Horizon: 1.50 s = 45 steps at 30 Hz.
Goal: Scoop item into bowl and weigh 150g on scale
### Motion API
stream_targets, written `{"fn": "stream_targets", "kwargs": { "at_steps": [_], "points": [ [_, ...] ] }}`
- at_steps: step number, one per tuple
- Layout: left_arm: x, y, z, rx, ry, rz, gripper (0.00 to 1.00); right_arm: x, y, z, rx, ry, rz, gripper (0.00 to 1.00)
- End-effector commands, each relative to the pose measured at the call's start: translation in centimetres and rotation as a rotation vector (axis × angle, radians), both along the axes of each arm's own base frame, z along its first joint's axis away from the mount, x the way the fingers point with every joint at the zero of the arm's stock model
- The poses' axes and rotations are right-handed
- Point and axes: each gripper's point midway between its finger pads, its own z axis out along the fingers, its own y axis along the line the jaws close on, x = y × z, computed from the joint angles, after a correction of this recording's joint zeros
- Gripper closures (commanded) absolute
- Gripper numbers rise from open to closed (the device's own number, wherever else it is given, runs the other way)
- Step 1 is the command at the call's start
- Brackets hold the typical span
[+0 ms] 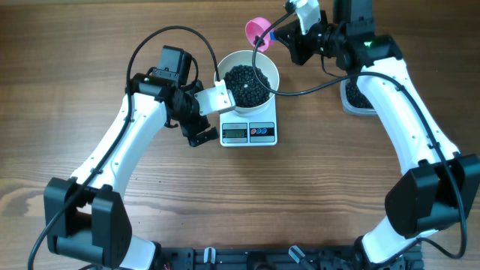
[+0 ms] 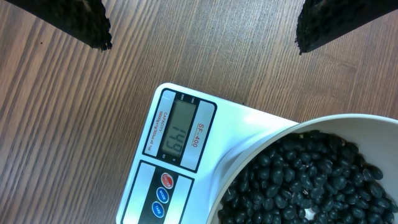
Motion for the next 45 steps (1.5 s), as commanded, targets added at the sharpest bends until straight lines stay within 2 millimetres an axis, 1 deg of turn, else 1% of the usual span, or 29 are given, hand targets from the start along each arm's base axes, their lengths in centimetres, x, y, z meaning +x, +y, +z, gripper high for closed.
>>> {"fn": "stream_targets", "kwargs": {
  "at_steps": [1, 7, 8, 10, 11, 13, 14, 16, 19, 26, 29, 31, 32, 33, 34, 36, 38, 39, 40, 41, 42, 43, 44, 45],
  "points": [
    [0.0, -0.4, 0.1, -0.019, -0.001, -0.021, 0.00, -0.2, 0.1, 2.1, 0.014, -0.042, -0.003, 0.96],
    [0.0, -0.4, 0.1, -0.019, -0.001, -0.021, 0.00, 0.2, -0.3, 2.0, 0.013, -0.031, -0.040, 0.96],
    [0.0, -0.4, 0.1, -0.019, -0.001, -0.021, 0.00, -0.1, 0.4, 2.6, 0.075, -0.002, -0.030, 0.95],
    [0.0, -0.4, 0.1, -0.019, -0.001, -0.021, 0.00, -1.9, 3.0, 4.4, 0.191, 0.000, 0.119, 0.96],
    [0.0, -0.4, 0.1, -0.019, -0.001, -0.021, 0.00, -2.3, 3.3, 4.4, 0.197, 0.010, 0.136, 0.96],
    [0.0, -0.4, 0.1, -0.019, -0.001, -0.021, 0.00, -1.0, 1.7, 2.7, 0.104, 0.026, 0.011, 0.96],
    [0.0, -0.4, 0.1, -0.019, -0.001, -0.021, 0.00, -0.8, 1.1, 2.1, 0.071, 0.029, -0.017, 0.96],
    [0.0, -0.4, 0.1, -0.019, -0.001, -0.021, 0.00, -1.1, 1.5, 2.4, 0.060, -0.010, 0.037, 0.96],
    [0.0, -0.4, 0.1, -0.019, -0.001, -0.021, 0.00, -1.1, 1.5, 2.3, 0.060, -0.004, 0.035, 0.96],
    [0.0, -0.4, 0.1, -0.019, -0.001, -0.021, 0.00, -0.8, 0.9, 2.3, 0.068, 0.005, 0.013, 0.96],
    [0.0, -0.4, 0.1, -0.019, -0.001, -0.021, 0.00, -0.5, 0.4, 2.0, 0.055, 0.014, -0.028, 0.96],
    [0.0, -0.4, 0.1, -0.019, -0.001, -0.021, 0.00, -2.4, 2.4, 3.1, 0.138, 0.017, 0.131, 0.96],
    [0.0, -0.4, 0.1, -0.019, -0.001, -0.021, 0.00, -3.0, 2.8, 3.4, 0.151, 0.002, 0.182, 0.96],
    [0.0, -0.4, 0.1, -0.019, -0.001, -0.021, 0.01, -1.9, 1.8, 2.8, 0.114, 0.016, 0.092, 0.96],
    [0.0, -0.4, 0.1, -0.019, -0.001, -0.021, 0.00, -1.3, 1.1, 2.2, 0.089, 0.039, 0.021, 0.96],
    [0.0, -0.4, 0.1, -0.019, -0.001, -0.021, 0.00, -2.4, 1.9, 2.4, 0.091, 0.011, 0.124, 0.96],
    [0.0, -0.4, 0.1, -0.019, -0.001, -0.021, 0.00, -1.9, 1.2, 1.8, 0.072, 0.038, 0.061, 0.96],
    [0.0, -0.4, 0.1, -0.019, -0.001, -0.021, 0.00, -2.4, 1.6, 2.0, 0.090, 0.043, 0.093, 0.96],
    [0.0, -0.4, 0.1, -0.019, -0.001, -0.021, 0.00, -2.2, 1.4, 1.7, 0.073, 0.042, 0.081, 0.96],
    [0.0, -0.4, 0.1, -0.019, -0.001, -0.021, 0.00, -1.1, 0.0, 1.0, 0.024, 0.058, -0.028, 0.96],
    [0.0, -0.4, 0.1, -0.019, -0.001, -0.021, 0.00, -1.1, -0.1, 1.0, 0.044, 0.087, -0.064, 0.96],
    [0.0, -0.4, 0.1, -0.019, -0.001, -0.021, 0.00, -2.1, 1.3, 1.7, 0.088, 0.078, 0.038, 0.96],
    [0.0, -0.4, 0.1, -0.019, -0.001, -0.021, 0.00, -3.1, 2.2, 2.1, 0.095, 0.036, 0.146, 0.96],
    [0.0, -0.4, 0.1, -0.019, -0.001, -0.021, 0.00, -2.3, 1.2, 1.6, 0.050, 0.034, 0.077, 0.96]
  ]
}}
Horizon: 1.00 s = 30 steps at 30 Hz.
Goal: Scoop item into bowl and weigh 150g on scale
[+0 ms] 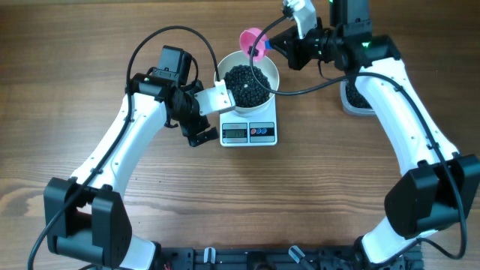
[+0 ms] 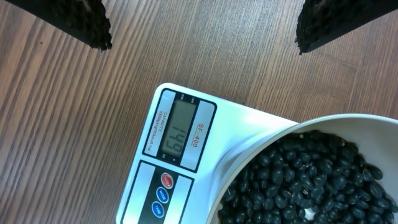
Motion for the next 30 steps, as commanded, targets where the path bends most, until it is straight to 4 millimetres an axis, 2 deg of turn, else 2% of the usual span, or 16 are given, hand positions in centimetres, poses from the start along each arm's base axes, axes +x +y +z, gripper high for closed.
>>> {"fn": "stream_targets", "kwargs": {
  "at_steps": [1, 2, 3, 5, 7, 8, 9, 10, 12, 15, 17, 30],
  "points": [
    [0.0, -0.4, 0.1, -0.019, -0.001, -0.021, 0.00, 0.6, -1.3, 1.6, -0.044, -0.047, -0.079, 0.96],
    [0.0, -0.4, 0.1, -0.019, -0.001, -0.021, 0.00, 0.3, -0.8, 1.8, -0.034, -0.050, -0.054, 0.96],
    [0.0, -0.4, 0.1, -0.019, -0.001, -0.021, 0.00, -0.8, 0.3, 2.2, -0.024, -0.106, 0.072, 0.96],
    [0.0, -0.4, 0.1, -0.019, -0.001, -0.021, 0.00, 0.2, -1.0, 1.5, -0.082, -0.087, -0.024, 0.96],
    [0.0, -0.4, 0.1, -0.019, -0.001, -0.021, 0.00, -0.6, 0.0, 2.0, -0.041, -0.095, 0.043, 0.96],
    [0.0, -0.4, 0.1, -0.019, -0.001, -0.021, 0.00, 0.1, -1.0, 1.4, -0.092, -0.091, -0.014, 0.96],
    [0.0, -0.4, 0.1, -0.019, -0.001, -0.021, 0.00, 0.1, -1.1, 1.4, -0.091, -0.081, -0.032, 0.96],
    [0.0, -0.4, 0.1, -0.019, -0.001, -0.021, 0.00, -0.8, 0.2, 2.0, -0.052, -0.104, 0.057, 0.96],
    [0.0, -0.4, 0.1, -0.019, -0.002, -0.021, 0.00, -0.4, -0.2, 2.0, -0.075, -0.106, 0.016, 0.96],
    [0.0, -0.4, 0.1, -0.019, -0.002, -0.021, 0.00, -0.5, 1.1, 3.5, -0.096, -0.192, 0.030, 0.96],
    [0.0, -0.4, 0.1, -0.019, -0.001, -0.021, 0.00, 0.0, 0.3, 3.7, -0.190, -0.233, -0.047, 0.96],
    [0.0, -0.4, 0.1, -0.019, -0.001, -0.021, 0.00, -1.4, 1.3, 3.9, -0.046, -0.109, -0.013, 0.96]
  ]
}}
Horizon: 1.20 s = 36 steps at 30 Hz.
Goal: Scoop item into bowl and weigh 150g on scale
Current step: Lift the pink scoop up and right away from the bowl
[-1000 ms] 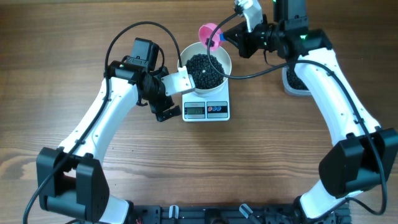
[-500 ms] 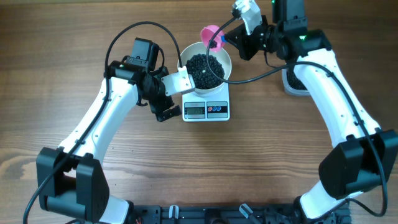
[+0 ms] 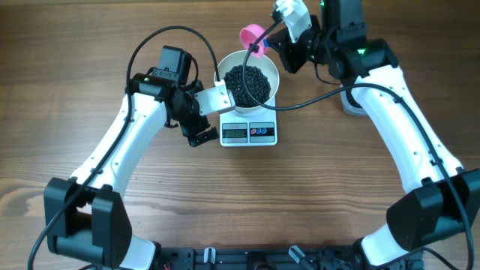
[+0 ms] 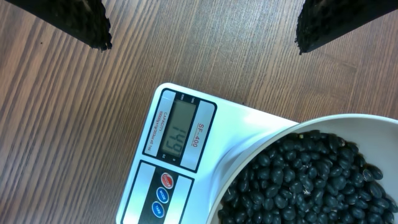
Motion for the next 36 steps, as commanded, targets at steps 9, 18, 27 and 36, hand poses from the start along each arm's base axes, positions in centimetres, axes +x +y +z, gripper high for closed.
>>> {"fn": "stream_targets", "kwargs": {
  "at_steps": [9, 18, 27, 36],
  "points": [
    [0.0, -0.4, 0.1, -0.019, -0.001, -0.021, 0.00, -0.7, -2.9, 3.7, 0.428, 0.348, -0.137, 0.96],
    [0.0, -0.4, 0.1, -0.019, -0.001, -0.021, 0.00, -0.3, -7.4, 2.0, 0.513, 0.548, -0.354, 0.96],
    [0.0, -0.4, 0.1, -0.019, -0.001, -0.021, 0.00, 0.7, -10.8, 1.4, 0.555, 0.589, -0.492, 0.96],
    [0.0, -0.4, 0.1, -0.019, -0.001, -0.021, 0.00, 1.4, -12.0, 0.7, 0.556, 0.606, -0.616, 0.96]
  ]
}}
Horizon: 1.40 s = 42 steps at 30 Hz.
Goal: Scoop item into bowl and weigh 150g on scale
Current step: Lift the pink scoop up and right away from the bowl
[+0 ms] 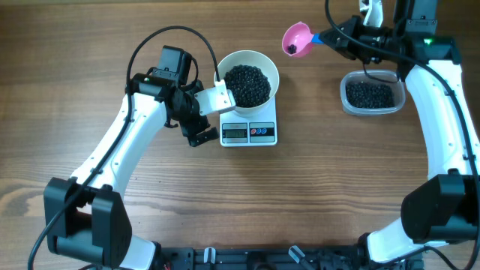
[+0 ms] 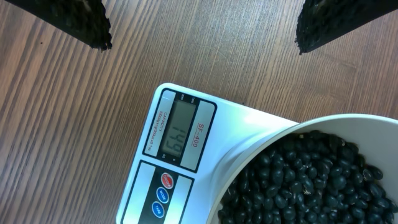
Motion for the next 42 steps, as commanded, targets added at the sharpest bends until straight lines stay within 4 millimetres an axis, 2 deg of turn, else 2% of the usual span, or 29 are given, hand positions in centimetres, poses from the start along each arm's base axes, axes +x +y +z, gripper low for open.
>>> {"fn": "stream_targets", "kwargs": {
  "at_steps": [1, 6, 12, 14, 16, 20, 27, 34, 42],
  "points": [
    [0.0, -0.4, 0.1, -0.019, -0.002, -0.021, 0.00, 0.5, -0.8, 0.8, -0.021, 0.004, -0.083, 0.96],
    [0.0, -0.4, 0.1, -0.019, -0.001, -0.021, 0.00, 1.0, -2.4, 0.0, -0.035, 0.068, -0.205, 0.96],
    [0.0, -0.4, 0.1, -0.019, -0.001, -0.021, 0.00, 1.2, -3.3, 0.0, -0.018, 0.092, -0.253, 0.96],
    [0.0, -0.4, 0.1, -0.019, -0.001, -0.021, 0.00, 1.2, -3.5, 0.0, -0.002, 0.107, -0.275, 0.92],
    [0.0, -0.4, 0.1, -0.019, -0.001, -0.021, 0.00, 1.3, -3.7, -0.1, 0.008, 0.121, -0.296, 0.96],
    [0.0, -0.4, 0.1, -0.019, -0.001, -0.021, 0.00, 1.4, -3.8, 0.0, 0.006, 0.118, -0.299, 0.96],
    [0.0, -0.4, 0.1, -0.019, -0.001, -0.021, 0.00, 1.8, -5.1, -0.6, -0.033, 0.130, -0.387, 0.96],
    [0.0, -0.4, 0.1, -0.019, -0.001, -0.021, 0.00, 1.7, -5.0, -0.6, 0.031, 0.186, -0.436, 0.96],
    [0.0, -0.4, 0.1, -0.019, -0.001, -0.021, 0.00, 2.0, -3.6, 0.6, 0.017, 0.083, -0.304, 0.96]
  ]
}}
